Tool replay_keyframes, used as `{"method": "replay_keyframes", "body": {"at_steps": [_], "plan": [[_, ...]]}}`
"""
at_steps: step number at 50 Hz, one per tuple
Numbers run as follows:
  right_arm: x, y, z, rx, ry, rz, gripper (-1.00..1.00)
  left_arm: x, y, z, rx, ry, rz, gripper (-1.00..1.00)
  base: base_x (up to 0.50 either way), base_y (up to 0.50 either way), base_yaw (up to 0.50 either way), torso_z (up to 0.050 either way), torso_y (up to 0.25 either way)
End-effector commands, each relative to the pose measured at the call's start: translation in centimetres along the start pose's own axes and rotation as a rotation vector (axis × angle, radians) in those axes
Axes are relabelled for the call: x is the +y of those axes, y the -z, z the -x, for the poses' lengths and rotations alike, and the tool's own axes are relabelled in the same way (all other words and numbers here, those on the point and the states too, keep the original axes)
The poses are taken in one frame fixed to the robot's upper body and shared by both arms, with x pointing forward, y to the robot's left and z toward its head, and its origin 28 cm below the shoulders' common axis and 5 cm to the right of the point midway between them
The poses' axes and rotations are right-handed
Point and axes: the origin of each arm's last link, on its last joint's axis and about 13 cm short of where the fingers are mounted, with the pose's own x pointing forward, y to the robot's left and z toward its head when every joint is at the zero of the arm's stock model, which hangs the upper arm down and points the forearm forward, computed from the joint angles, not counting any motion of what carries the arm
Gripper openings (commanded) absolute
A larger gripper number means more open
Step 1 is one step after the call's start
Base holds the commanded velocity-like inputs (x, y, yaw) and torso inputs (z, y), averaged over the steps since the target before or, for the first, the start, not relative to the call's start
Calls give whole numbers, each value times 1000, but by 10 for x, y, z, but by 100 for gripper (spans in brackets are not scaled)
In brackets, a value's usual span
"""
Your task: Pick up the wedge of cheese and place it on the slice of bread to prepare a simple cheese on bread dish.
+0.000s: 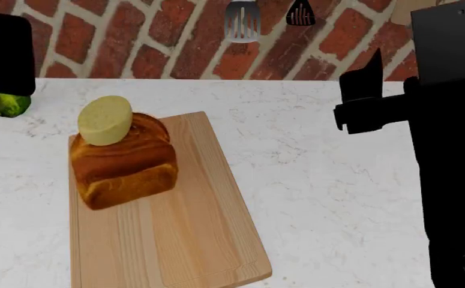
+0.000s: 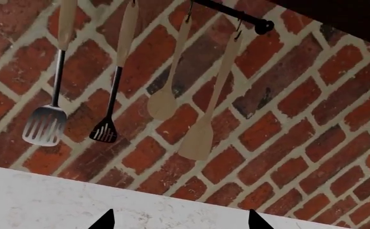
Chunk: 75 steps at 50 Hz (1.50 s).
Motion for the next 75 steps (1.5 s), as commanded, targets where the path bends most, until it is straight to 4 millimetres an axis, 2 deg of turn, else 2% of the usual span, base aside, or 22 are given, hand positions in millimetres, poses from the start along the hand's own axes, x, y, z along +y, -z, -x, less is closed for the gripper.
{"method": "replay_keyframes", "body": {"at_steps": [1,15,18,43,65,75], "plan": [[-13,-16,24,-41,11,11,100,1,1,3,-11,13,8,100,0,0,0,0,0],[-28,-54,47,-140,18,45,100,-2,4,19,-29,32,30,100,0,0,0,0,0],[-31,-58,50,-138,21,-2,100,-3,4,22,-30,57,43,100,0,0,0,0,0],[-45,-81,81,-178,2,110,100,4,-2,51,-74,4,14,100,0,0,0,0,0],[-64,-92,109,-180,31,204,100,5,-4,71,-96,-27,-30,100,0,0,0,0,0],[-65,-92,114,-178,17,209,100,5,-8,82,-116,-31,-45,100,0,0,0,0,0]]}}
